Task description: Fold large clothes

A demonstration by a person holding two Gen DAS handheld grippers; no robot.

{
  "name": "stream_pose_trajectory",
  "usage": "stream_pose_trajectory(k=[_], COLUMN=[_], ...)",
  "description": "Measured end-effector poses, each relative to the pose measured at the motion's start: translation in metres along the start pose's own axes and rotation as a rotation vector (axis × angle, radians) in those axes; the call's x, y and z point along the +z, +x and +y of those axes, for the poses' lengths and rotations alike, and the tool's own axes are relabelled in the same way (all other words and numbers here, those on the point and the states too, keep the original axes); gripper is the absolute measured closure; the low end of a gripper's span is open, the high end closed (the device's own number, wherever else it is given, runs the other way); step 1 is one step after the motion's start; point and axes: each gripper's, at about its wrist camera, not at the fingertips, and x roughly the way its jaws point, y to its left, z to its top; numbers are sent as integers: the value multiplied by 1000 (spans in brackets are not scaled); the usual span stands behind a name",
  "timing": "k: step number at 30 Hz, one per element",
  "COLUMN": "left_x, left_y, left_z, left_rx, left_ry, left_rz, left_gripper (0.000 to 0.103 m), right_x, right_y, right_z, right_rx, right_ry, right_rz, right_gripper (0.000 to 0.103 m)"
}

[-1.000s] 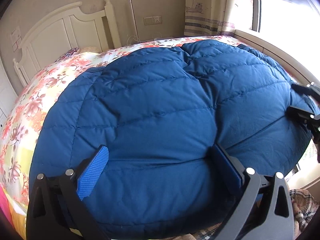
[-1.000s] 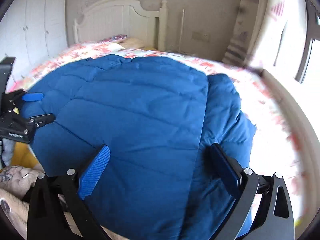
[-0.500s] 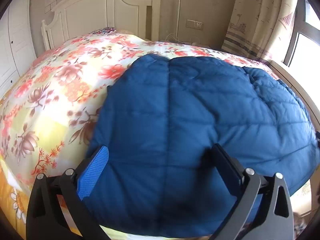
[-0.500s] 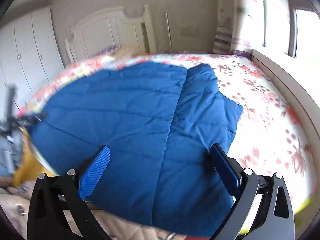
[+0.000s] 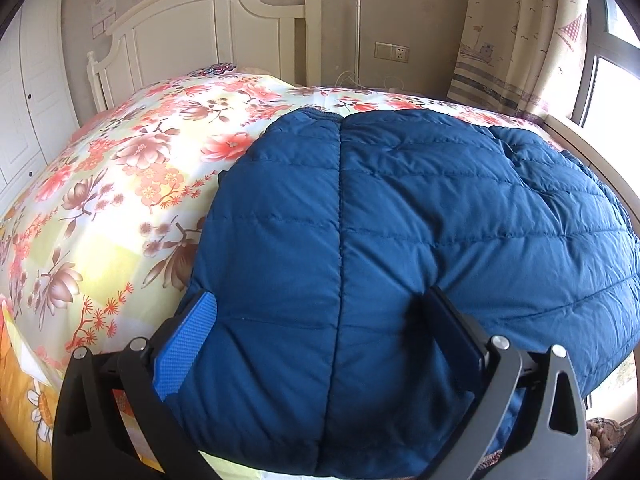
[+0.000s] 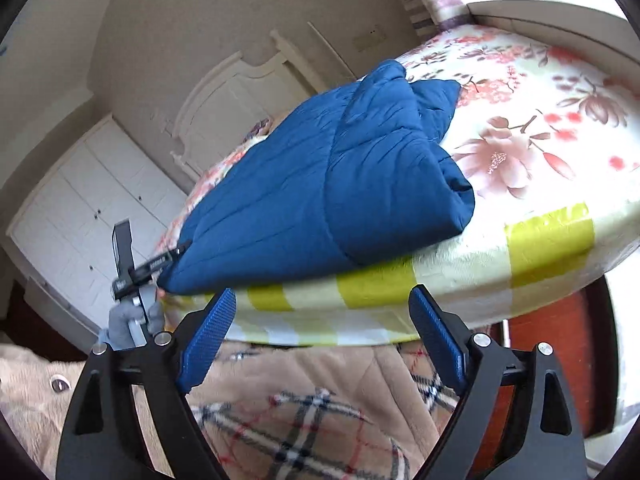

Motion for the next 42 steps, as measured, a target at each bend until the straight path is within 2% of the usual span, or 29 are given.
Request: stream_pose_trajectory(k=[8, 10, 12, 13, 15, 18, 19, 20, 22, 23, 26, 29, 31, 33, 34, 35, 37, 38, 40, 42], left_x=[-2, -3, -2, -2, -1, 4, 6, 11, 21, 28, 49, 58, 50, 31, 22, 20, 24, 27, 34, 42], left_y=[-1, -1, -1, -1, -1, -3, -5, -9, -18, -22, -26, -26, -22, -2, 5, 4, -4, -15, -37, -53], left_z=[1, 1, 1, 0, 0, -3, -4, -7, -18, -26, -59, -104, -130, -155, -160, -158, -143, -126, -83, -34], left_rx=[-2, -2, -2, -1, -1, -2, 2, 11, -5, -23, -93, -130, -153, -110, -79, -82, -176, -283, -407, -372], left_ry=[-1, 0, 2, 2, 4, 11, 10, 15, 38, 53, 107, 200, 266, 350, 374, 368, 339, 298, 191, 80], left_rz=[-13, -14, -15, -15, -11, 15, 23, 27, 3, -11, -31, -48, -38, 36, 26, 16, 49, 42, -23, -105], left_gripper=[2, 2, 2, 2, 2, 2, 2, 3, 3, 3, 3, 3, 2, 2, 2, 2, 4, 4, 4, 4], right_x=[22, 37, 52, 60, 73, 84, 85, 85, 82, 80, 83, 87, 90, 91, 92, 94, 100, 104, 107, 103], right_y=[30, 44, 58, 66, 81, 90, 90, 88, 84, 81, 74, 67, 63, 61, 59, 55, 51, 49, 51, 68], right_z=[6, 8, 15, 17, 12, 7, 2, -5, -13, -16, -15, -3, 5, 16, 26, 36, 71, 96, 142, 207], right_rx=[-14, -39, -103, -129, -179, -178, -153, -132, -82, -60, -17, -7, -11, -9, -26, -40, -73, -89, -113, -142], right_ry=[10, 35, 55, 77, 215, 320, 333, 343, 327, 331, 314, 253, 215, 169, 127, 88, -36, -123, -286, -504], right_rz=[-38, -34, -37, -33, -55, -138, -165, -196, -224, -237, -264, -288, -299, -305, -316, -323, -351, -369, -391, -401], right_gripper=[19, 19, 17, 17, 14, 11, 19, 41, 55, 60, 64, 64, 64, 64, 64, 64, 64, 64, 64, 64])
